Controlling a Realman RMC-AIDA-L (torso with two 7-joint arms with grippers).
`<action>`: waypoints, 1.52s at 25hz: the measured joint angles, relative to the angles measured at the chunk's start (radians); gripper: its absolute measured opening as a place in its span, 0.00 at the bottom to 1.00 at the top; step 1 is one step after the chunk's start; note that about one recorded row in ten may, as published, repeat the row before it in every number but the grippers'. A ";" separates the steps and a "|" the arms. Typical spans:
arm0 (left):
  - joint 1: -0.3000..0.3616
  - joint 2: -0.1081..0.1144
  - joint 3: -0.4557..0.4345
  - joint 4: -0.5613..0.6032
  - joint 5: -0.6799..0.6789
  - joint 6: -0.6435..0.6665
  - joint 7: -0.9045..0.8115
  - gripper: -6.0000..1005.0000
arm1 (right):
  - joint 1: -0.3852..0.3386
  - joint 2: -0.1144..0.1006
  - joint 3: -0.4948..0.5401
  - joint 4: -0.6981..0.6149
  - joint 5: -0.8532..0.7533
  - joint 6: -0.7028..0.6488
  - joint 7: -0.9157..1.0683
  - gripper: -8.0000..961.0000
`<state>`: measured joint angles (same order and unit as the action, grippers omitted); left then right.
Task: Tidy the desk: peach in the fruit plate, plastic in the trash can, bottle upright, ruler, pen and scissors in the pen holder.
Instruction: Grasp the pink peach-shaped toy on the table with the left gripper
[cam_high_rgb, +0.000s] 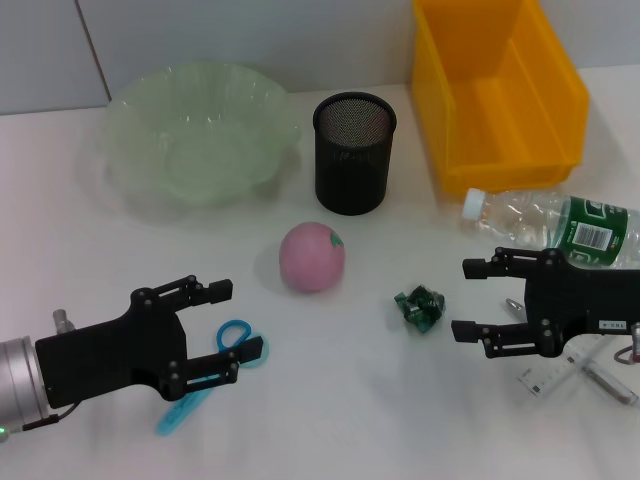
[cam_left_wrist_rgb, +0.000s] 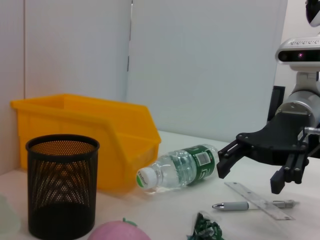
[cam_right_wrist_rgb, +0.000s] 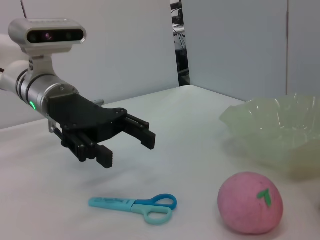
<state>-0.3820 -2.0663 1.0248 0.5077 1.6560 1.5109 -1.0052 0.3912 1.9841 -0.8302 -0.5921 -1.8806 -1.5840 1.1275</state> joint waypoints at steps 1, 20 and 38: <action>0.000 0.000 0.000 0.000 0.000 -0.004 0.000 0.77 | 0.000 0.000 0.000 0.000 0.000 0.001 0.000 0.85; -0.062 -0.004 -0.008 0.007 -0.004 -0.108 0.005 0.74 | -0.039 -0.007 0.018 -0.009 -0.001 0.001 0.006 0.85; -0.269 -0.013 0.177 -0.025 -0.006 -0.396 0.011 0.72 | -0.055 0.002 0.058 -0.047 -0.002 0.002 0.022 0.85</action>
<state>-0.6510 -2.0797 1.2016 0.4829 1.6503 1.1145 -0.9941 0.3360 1.9861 -0.7718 -0.6394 -1.8823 -1.5817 1.1492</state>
